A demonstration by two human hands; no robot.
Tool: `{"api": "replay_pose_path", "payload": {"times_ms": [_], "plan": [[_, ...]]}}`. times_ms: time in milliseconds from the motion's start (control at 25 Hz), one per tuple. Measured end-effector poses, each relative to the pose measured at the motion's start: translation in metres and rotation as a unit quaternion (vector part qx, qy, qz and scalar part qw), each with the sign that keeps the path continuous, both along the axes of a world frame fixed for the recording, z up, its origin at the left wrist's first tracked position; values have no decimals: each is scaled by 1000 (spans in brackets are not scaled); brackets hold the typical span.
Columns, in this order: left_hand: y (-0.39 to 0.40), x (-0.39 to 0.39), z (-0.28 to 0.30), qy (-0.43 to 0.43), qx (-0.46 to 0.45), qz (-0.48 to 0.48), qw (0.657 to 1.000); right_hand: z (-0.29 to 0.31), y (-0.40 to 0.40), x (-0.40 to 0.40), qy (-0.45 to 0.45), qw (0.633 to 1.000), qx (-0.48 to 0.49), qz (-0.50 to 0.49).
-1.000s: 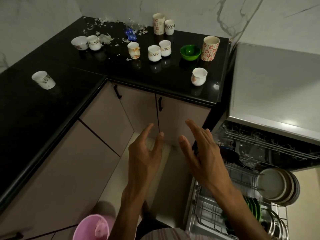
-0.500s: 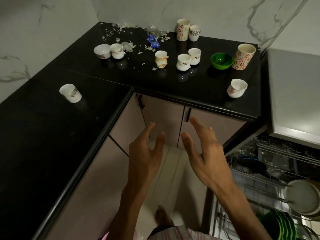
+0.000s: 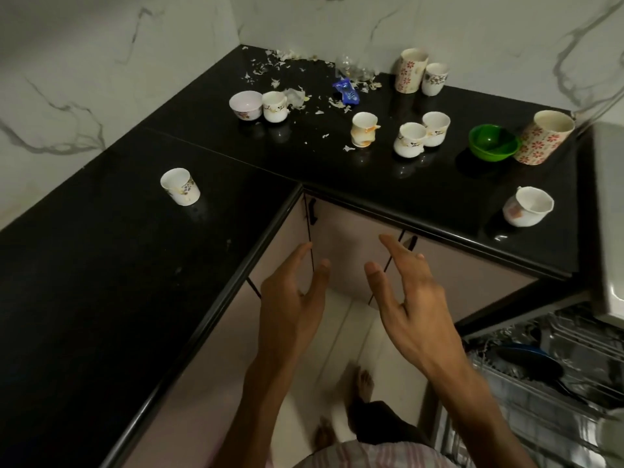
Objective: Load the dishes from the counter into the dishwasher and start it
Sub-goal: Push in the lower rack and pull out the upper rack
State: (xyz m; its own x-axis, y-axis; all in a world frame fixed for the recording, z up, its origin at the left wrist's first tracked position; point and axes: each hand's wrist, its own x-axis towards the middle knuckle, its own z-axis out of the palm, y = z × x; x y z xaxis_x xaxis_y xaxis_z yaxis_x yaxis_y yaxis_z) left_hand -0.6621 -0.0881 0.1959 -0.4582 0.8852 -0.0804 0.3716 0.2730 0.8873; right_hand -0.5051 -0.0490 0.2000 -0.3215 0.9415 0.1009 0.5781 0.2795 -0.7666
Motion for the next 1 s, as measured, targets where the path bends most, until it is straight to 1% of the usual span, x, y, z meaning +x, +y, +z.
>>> {"api": "replay_pose_path", "payload": {"times_ms": [200,360,560,760,1000], "plan": [[35,-7,-1,10,-19,34,999,1,46,0,-9,999,-23,23],[69,-5,3,-5,-31,66,997,10,88,0,-15,998,-54,35],[99,2,1,-3,-36,87,996,17,125,1,-31,995,-61,70],[115,0,1,-21,-36,95,995,13,146,0,-33,996,-53,70],[130,-24,1,-15,-16,98,995,10,165,-16,-31,997,-42,57]]}}
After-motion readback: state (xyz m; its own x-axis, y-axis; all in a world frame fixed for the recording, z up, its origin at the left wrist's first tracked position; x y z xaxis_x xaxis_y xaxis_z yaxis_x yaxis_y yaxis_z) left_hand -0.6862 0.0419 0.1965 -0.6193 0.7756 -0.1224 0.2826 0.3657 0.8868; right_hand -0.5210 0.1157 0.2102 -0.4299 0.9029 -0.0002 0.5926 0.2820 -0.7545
